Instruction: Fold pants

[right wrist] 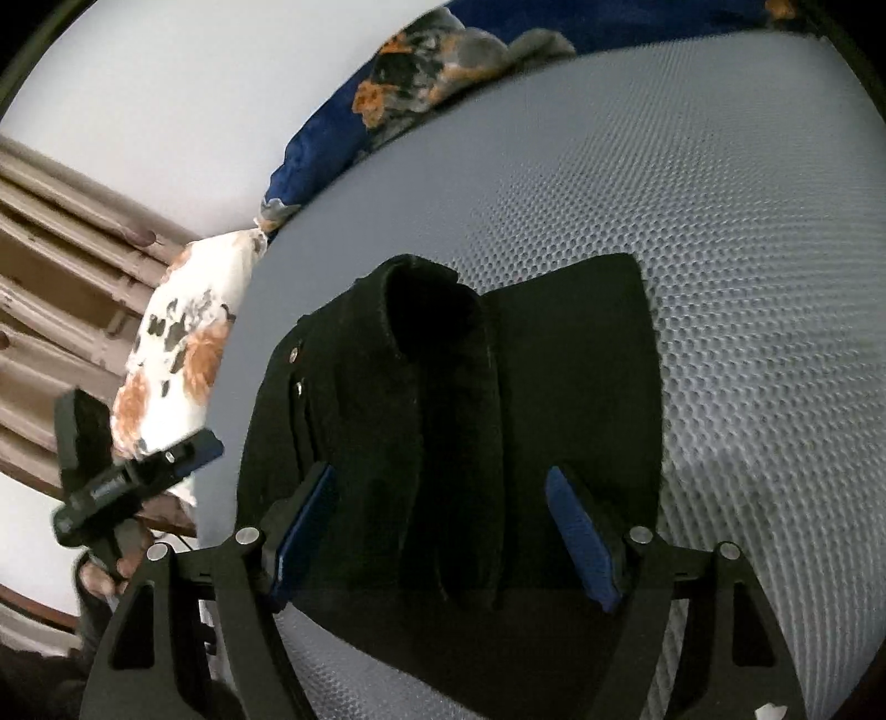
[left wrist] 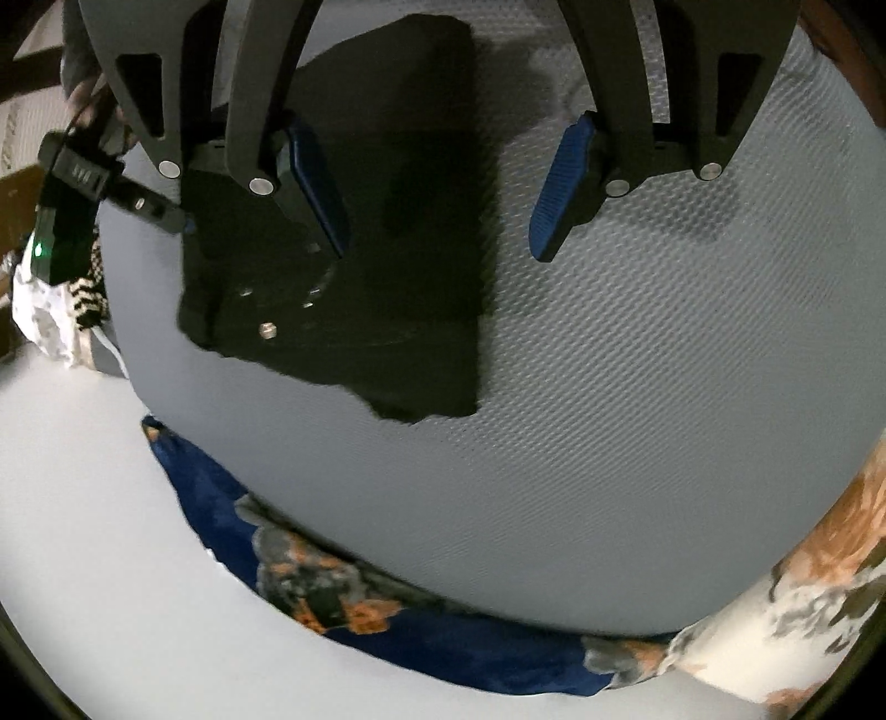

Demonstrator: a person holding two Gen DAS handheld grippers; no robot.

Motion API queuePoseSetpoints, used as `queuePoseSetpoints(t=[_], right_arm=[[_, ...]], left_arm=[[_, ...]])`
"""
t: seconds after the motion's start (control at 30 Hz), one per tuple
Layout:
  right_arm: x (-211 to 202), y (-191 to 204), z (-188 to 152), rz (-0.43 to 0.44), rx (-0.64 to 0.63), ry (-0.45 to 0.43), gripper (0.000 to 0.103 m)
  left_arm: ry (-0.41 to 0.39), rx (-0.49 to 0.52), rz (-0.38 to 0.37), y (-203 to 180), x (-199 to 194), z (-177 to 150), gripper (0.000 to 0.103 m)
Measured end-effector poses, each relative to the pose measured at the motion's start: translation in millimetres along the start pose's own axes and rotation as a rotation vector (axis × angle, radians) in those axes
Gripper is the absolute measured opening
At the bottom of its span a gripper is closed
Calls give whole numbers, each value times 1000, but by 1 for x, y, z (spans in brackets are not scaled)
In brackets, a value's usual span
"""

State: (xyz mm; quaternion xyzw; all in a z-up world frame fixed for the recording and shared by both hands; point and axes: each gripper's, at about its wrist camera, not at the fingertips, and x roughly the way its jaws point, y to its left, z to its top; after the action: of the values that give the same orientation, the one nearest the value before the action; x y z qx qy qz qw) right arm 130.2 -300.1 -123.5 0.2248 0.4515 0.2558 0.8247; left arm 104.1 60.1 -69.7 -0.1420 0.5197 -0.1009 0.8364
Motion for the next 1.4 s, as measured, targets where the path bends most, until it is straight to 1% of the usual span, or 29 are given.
queuePoseSetpoints(t=[0.07,0.2,0.23,0.27,0.3,0.33,0.37,0.43,0.5,0.53,0.57,0.63,0.73,0.83,0.93,1.03,1.1,1.2,1.23,1.27,1.4], right_arm=[[5,-4,6,10,-5,0,67],[16,-9,17,64,-11,10,62],[22,-8,21,82,-20,18,59],[25,-9,24,90,-25,18,54],[28,-9,26,104,-26,18,51],[35,-8,30,126,-20,25,45],[38,-9,33,147,-8,28,36],[46,-11,36,196,27,49,26],[47,-8,36,195,45,35,19],[43,-4,34,198,48,14,14],[36,-1,31,199,45,-2,12],[20,8,27,195,42,-36,11],[0,20,23,153,25,-78,10],[-23,20,19,127,51,-132,10],[-37,10,15,61,65,-174,10],[-26,-24,7,1,159,-148,10],[-17,-36,3,-44,164,-146,10],[-12,-44,-1,-55,190,-158,15],[-12,-41,-1,-75,175,-158,21],[-11,-36,1,-120,145,-153,23],[-14,-22,1,-174,114,-138,31]], left_arm=[[5,-11,19,6,1,-3,68],[27,-32,45,15,7,-7,68],[33,-37,49,16,8,-8,68],[39,-40,52,17,9,-9,68],[45,-43,52,18,11,-10,68],[48,-44,53,18,12,-11,68],[51,-46,54,18,13,-11,68],[50,-46,41,17,13,-12,68],[48,-39,36,15,12,-12,68],[45,-35,36,13,12,-11,68],[42,-34,33,12,12,-10,68],[35,-28,24,9,12,-9,68],[28,-18,11,3,13,-4,68],[6,10,15,-7,12,-2,68],[2,32,16,-16,16,1,68],[15,56,30,-25,28,4,68],[31,77,48,-29,39,4,68],[58,112,89,-32,54,2,68],[66,119,97,-32,58,1,68],[79,128,108,-31,64,1,68],[78,157,130,-34,67,-1,71]])
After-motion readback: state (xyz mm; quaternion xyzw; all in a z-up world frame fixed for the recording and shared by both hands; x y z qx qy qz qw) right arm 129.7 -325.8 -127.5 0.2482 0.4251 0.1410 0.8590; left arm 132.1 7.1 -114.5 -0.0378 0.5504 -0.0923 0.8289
